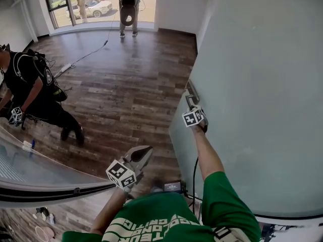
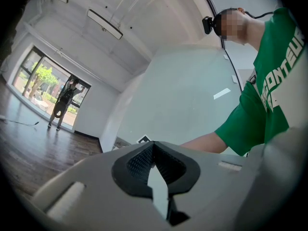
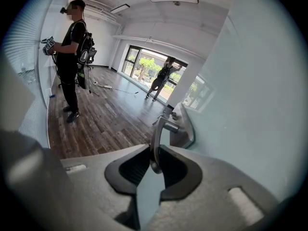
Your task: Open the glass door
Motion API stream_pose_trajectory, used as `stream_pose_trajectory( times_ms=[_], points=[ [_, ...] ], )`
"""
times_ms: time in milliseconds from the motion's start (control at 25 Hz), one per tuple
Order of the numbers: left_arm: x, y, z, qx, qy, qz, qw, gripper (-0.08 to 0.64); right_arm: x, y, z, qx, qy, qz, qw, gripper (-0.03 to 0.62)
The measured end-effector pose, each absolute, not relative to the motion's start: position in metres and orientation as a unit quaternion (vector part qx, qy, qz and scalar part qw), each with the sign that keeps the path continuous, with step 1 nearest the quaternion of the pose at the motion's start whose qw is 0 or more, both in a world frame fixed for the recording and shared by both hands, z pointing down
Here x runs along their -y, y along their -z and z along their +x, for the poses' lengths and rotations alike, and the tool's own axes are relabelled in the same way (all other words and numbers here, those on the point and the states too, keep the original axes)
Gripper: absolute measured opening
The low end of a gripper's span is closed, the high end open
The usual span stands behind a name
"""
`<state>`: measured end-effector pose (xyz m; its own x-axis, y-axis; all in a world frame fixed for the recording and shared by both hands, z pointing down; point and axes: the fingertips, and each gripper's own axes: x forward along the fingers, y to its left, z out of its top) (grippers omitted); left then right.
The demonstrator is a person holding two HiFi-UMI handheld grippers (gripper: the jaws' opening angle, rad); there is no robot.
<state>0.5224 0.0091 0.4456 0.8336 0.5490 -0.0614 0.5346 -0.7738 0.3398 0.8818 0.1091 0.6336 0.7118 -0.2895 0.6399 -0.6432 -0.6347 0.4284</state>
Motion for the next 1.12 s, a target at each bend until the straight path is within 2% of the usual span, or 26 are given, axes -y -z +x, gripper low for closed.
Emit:
stream_pose_trajectory(
  times_ms=[1120],
  points=[
    [-0.020, -0.461, 0.561, -0.294, -0.030, 0.938, 0.183, 0.015, -0.206, -0.635, 0.954, 0.190, -0.284, 0.878, 0.335, 0.052]
  ],
)
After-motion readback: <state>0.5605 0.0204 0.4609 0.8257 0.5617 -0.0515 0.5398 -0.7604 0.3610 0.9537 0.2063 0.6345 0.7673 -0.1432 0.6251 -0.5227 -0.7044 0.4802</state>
